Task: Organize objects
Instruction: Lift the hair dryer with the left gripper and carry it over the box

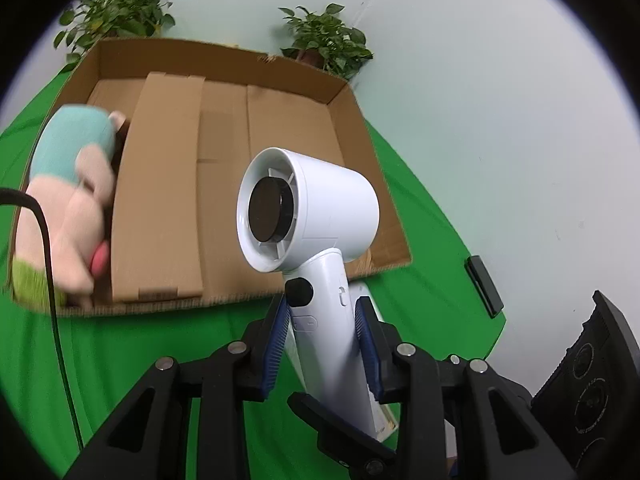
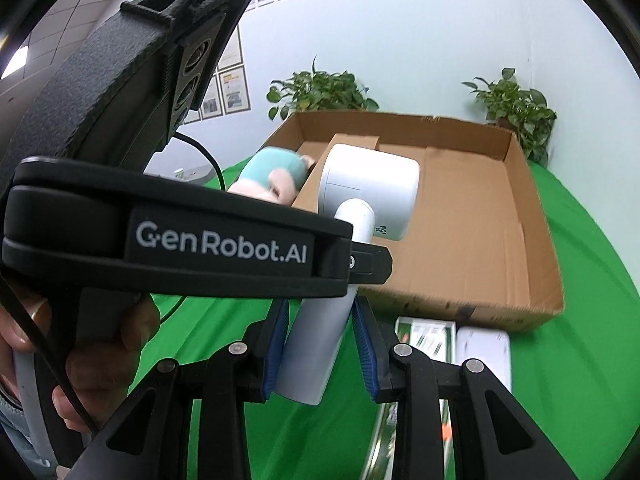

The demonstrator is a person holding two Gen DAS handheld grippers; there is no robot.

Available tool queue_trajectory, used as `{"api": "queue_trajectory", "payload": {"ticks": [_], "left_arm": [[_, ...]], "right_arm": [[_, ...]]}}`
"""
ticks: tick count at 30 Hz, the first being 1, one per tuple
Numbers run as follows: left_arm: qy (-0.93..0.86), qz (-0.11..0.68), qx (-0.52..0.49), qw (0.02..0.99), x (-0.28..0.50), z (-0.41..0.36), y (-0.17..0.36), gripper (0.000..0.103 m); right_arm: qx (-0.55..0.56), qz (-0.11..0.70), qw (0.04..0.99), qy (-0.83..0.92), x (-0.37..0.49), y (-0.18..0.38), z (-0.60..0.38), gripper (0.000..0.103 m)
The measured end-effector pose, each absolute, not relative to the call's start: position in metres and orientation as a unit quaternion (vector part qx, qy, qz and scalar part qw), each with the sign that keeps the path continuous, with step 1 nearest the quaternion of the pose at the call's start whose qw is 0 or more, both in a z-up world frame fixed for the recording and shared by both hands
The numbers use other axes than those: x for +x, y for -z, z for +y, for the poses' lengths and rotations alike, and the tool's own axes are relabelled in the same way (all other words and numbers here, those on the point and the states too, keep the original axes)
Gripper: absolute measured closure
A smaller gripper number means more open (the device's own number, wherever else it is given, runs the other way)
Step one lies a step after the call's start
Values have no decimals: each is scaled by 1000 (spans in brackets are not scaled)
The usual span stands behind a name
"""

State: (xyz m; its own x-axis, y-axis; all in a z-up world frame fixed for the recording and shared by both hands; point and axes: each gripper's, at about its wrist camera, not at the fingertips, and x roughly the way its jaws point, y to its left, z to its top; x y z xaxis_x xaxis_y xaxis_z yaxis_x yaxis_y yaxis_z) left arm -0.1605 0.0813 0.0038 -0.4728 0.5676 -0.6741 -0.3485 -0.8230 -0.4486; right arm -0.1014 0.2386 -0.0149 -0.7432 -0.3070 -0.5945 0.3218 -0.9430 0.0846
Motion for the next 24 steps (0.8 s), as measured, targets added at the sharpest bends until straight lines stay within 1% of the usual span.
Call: {"api": "queue_trajectory", "payload": {"ticks": [14, 20, 24], "left_arm": [[-849, -120, -428, 287, -238, 91, -22, 70], [-854, -110, -430, 273, -266, 89, -25, 70], [-852, -109, -441, 260, -285, 90, -16, 70]], "right_arm": [[301, 1, 151, 942, -176, -15, 250, 73], [302, -1, 154, 941, -214, -22, 248, 72], [309, -8, 162, 937, -237, -18, 247, 73]]}}
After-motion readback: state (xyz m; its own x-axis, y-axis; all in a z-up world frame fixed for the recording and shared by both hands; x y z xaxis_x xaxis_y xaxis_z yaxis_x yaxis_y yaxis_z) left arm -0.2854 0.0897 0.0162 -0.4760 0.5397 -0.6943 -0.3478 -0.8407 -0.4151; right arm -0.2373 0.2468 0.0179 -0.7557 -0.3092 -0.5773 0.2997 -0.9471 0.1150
